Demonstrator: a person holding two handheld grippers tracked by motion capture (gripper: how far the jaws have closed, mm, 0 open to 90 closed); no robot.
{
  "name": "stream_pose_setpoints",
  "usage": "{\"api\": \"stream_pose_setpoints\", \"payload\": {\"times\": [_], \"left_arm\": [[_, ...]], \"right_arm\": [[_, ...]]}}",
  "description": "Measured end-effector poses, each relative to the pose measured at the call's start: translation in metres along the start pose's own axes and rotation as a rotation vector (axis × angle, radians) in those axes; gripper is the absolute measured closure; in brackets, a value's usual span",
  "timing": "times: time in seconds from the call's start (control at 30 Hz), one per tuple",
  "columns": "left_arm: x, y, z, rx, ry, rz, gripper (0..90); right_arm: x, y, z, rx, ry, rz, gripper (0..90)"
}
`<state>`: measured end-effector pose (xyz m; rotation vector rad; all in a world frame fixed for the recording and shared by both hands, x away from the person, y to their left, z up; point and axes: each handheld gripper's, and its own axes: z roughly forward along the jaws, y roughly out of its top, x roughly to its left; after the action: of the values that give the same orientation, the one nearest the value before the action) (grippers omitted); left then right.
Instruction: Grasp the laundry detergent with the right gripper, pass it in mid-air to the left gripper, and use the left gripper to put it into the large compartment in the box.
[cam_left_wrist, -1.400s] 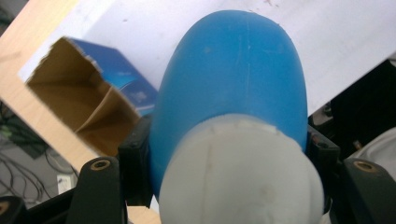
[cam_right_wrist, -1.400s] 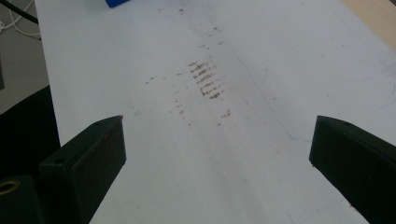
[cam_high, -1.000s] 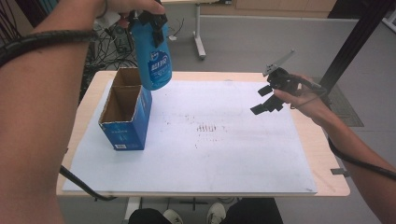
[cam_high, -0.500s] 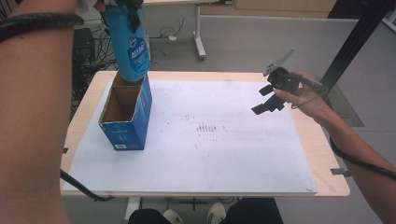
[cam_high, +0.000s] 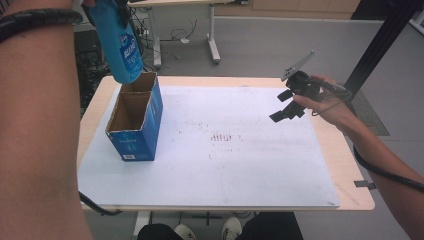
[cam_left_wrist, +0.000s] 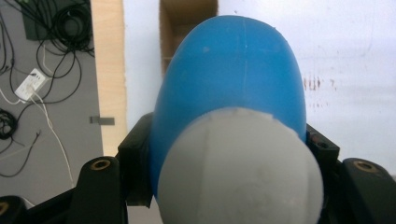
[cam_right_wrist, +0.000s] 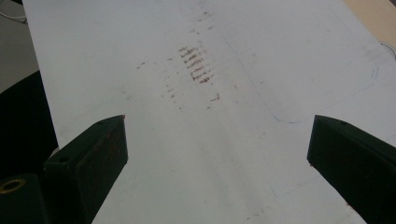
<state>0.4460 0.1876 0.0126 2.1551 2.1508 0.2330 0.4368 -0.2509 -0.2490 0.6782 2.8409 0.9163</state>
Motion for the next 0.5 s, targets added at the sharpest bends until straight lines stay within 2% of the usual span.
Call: {"api": "stream_pose_setpoints", "payload": {"times": [0.1,0.23,0.5], "left_arm": [[0.005,0.000,0.000,-0.005,0.009,-0.015,37.2],[0.014,-0.001,0.001,-0.012,-0.010,-0.054,37.2],[0.022,-0.002,0.005,-0.017,0.007,-0.091,37.2]], "right_arm": [[0.000,0.000,0.000,0.006,0.001,-0.002,4.8],[0.000,0.002,-0.002,0.003,-0.009,-0.006,5.1],[0.001,0.004,-0.003,0.016,-0.012,-0.010,5.4]]}}
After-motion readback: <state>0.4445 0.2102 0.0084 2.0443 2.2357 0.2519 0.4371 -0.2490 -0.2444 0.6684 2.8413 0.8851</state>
